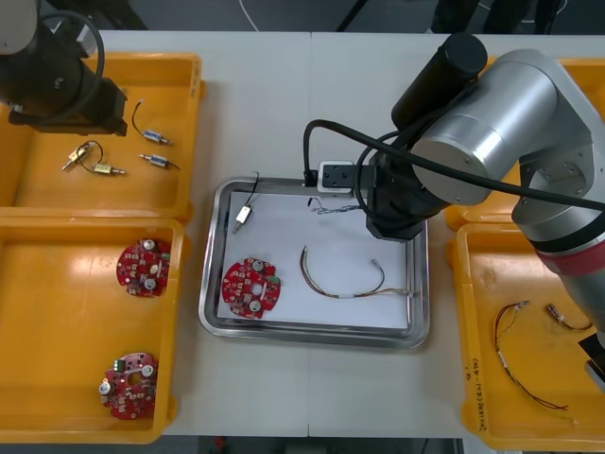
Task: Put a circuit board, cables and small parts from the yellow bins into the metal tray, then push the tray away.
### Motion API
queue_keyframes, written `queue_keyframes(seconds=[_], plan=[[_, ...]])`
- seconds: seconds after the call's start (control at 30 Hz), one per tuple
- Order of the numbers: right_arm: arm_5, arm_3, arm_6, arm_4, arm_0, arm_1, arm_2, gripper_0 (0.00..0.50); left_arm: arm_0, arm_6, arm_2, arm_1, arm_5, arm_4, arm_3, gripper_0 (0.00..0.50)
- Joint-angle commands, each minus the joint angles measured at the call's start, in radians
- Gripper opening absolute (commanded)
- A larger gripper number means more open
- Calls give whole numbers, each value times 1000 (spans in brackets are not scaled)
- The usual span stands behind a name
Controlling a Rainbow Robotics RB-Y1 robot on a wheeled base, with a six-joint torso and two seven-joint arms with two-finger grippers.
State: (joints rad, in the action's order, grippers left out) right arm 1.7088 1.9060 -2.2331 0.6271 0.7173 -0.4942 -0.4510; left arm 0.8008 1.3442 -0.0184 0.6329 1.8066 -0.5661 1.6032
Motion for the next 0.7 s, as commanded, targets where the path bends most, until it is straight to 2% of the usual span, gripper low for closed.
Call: queue_keyframes(seconds=[0.03, 0.23, 0.47, 0.7], plan=[[-58, -44, 10, -20, 36, 14, -43, 0, 37, 75, -48, 56, -36, 14, -52, 500], [-86, -101, 1, -33, 34, 16, -71, 0, 37, 224, -48, 62, -67, 54, -94, 500], [-138, -108, 7, -109, 13, 14, -127, 0, 40, 406, -87, 73, -113, 48, -161, 500], [-152, -108, 6, -122, -6, 16, -133, 0, 41, 576, -129, 82, -211, 41, -258, 500]])
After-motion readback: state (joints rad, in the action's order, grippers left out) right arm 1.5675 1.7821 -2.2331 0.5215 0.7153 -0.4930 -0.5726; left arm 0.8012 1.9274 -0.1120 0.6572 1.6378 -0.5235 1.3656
